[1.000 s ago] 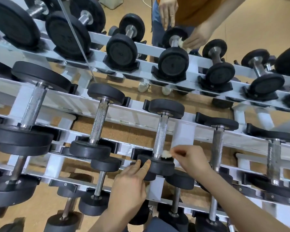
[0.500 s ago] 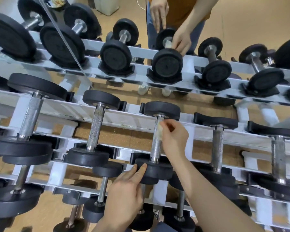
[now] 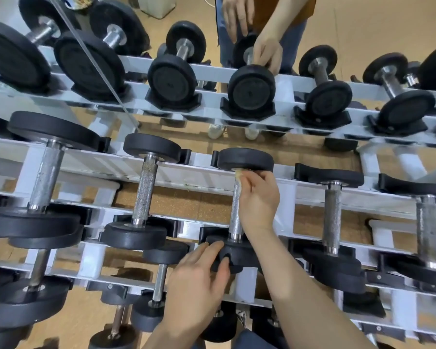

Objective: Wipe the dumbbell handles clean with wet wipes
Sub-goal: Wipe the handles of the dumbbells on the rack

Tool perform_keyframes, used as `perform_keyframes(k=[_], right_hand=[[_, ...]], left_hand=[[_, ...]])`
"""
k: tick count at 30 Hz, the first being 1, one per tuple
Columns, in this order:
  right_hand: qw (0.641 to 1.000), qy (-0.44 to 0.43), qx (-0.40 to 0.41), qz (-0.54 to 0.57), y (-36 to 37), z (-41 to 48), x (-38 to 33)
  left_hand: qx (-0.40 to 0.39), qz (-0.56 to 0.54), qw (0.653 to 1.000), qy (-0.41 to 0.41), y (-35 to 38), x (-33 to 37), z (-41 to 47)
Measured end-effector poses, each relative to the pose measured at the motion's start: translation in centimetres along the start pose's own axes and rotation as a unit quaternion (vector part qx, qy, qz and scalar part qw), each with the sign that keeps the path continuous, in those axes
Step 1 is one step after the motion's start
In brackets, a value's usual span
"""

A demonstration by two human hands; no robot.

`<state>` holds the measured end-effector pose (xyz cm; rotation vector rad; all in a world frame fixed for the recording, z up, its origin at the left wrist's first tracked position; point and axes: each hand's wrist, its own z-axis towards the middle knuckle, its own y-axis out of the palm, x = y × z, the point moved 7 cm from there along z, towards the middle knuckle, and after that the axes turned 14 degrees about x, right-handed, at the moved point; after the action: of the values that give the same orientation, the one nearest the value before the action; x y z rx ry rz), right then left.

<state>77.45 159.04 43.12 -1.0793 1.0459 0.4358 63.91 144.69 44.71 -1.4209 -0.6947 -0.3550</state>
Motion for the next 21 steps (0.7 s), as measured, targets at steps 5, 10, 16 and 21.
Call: perform_keyframes(k=[5, 10, 16, 21], right_hand=[[0.972, -0.180, -0.092, -0.118, -0.9, -2.1, -0.2], [0.980, -0.129, -0.023, -0.150, -0.9, 1.6, 0.0], [0.935, -0.320, -0.098, -0.112, 2.5, -2.9, -2.5], [0.861, -0.441, -0.165, -0.194, 2.1, -0.9, -3.5]], left_hand=[[-0.008, 0.032, 0.999, -0.006, 0.6, 0.5, 0.9], [-0.055, 0.067, 0.996, -0.033, 1.2, 0.1, 1.2], [-0.030, 0.055, 0.998, -0.022, 0.9, 0.6, 1.1], [-0.055, 0.082, 0.995, -0.026, 0.6, 0.8, 1.0]])
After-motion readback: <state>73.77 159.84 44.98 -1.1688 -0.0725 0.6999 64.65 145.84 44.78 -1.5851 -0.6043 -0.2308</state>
